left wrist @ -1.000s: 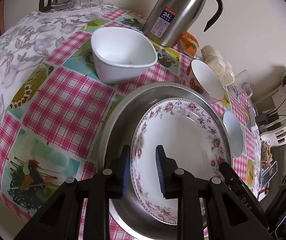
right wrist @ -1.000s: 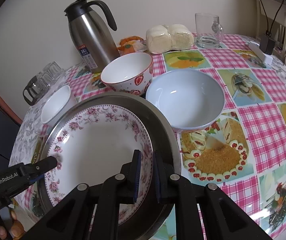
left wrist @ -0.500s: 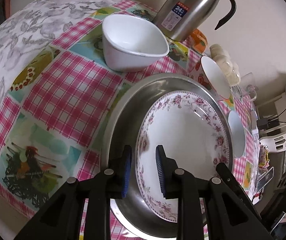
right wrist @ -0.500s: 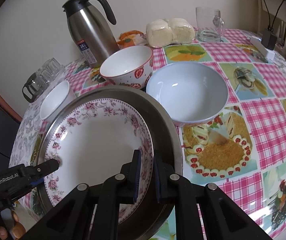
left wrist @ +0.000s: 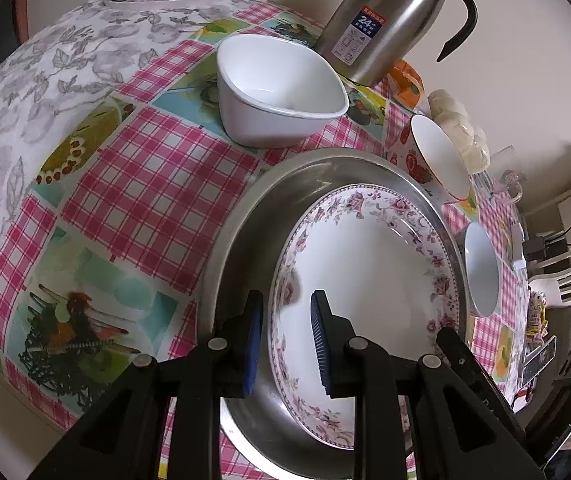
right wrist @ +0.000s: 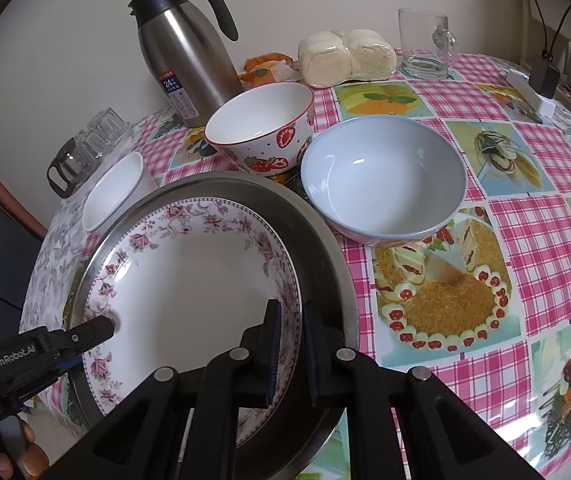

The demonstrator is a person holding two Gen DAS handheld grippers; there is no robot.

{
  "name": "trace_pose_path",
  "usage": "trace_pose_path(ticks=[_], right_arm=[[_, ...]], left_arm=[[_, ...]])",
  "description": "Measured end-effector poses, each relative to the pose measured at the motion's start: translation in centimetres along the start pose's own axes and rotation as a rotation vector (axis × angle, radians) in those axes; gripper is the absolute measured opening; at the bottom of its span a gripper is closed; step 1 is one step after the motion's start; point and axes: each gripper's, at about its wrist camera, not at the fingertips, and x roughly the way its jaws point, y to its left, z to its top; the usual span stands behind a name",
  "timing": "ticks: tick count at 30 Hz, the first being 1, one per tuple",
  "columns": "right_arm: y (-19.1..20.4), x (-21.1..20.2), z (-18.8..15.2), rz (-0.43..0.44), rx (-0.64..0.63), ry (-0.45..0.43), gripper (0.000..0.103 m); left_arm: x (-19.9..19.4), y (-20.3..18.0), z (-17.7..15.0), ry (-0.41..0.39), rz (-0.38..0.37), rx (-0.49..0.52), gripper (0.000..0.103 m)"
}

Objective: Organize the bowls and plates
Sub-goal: 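Lower the floral plate with both grippers into the steel basin, then open both grippers and release the floral plate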

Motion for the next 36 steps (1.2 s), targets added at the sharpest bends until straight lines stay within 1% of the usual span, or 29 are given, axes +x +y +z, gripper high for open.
trace_pose_path(ticks=[9, 20, 22, 24, 28, 30, 34, 35, 36], right_arm=[[-0.5, -0.4, 0.2, -0.007, 0.005, -0.014, 0.012], [-0.7, -0.5, 0.3, -0.015, 0.005, -0.020, 0.011], [-0.7, -0.5, 0.3, -0.019, 0.002, -0.021, 0.011], [-0.5, -0.6, 0.3, -0.027, -0.005, -0.017, 0.011], [0.2, -1.6, 0.5, -0.064, -0.052, -0.037, 0.014], [0.3, -2.1, 0.7, -0.063, -0.058, -0.047, 0.015], [0.7, -3.3, 1.0, -0.067, -0.071, -0.077, 0.015], [0.9, -3.5, 1.0, -0.071, -0.077, -0.084, 0.015], [1.1, -3.7, 1.0, -0.075, -0.082, -0.089, 0.023]], left_arm=[[0.5, -0.4, 0.2, 0.003, -0.002, 0.012, 0.025], [0.4, -0.7, 0.1, 0.023, 0.014, 0.037, 0.026], [0.2, -0.7, 0.1, 0.022, 0.026, 0.045, 0.029], [-0.1, -0.8, 0.1, 0.013, 0.032, 0.054, 0.037], [-0.9, -1.1, 0.0, -0.001, 0.042, 0.073, 0.041], [-1.3, -1.3, 0.0, -0.007, 0.046, 0.084, 0.045], [-2.7, -1.8, -0.2, -0.040, 0.045, 0.108, 0.050], [-3.0, -2.0, -0.2, -0.051, 0.047, 0.117, 0.055], [-3.4, -2.1, -0.2, -0.065, 0.057, 0.127, 0.060]])
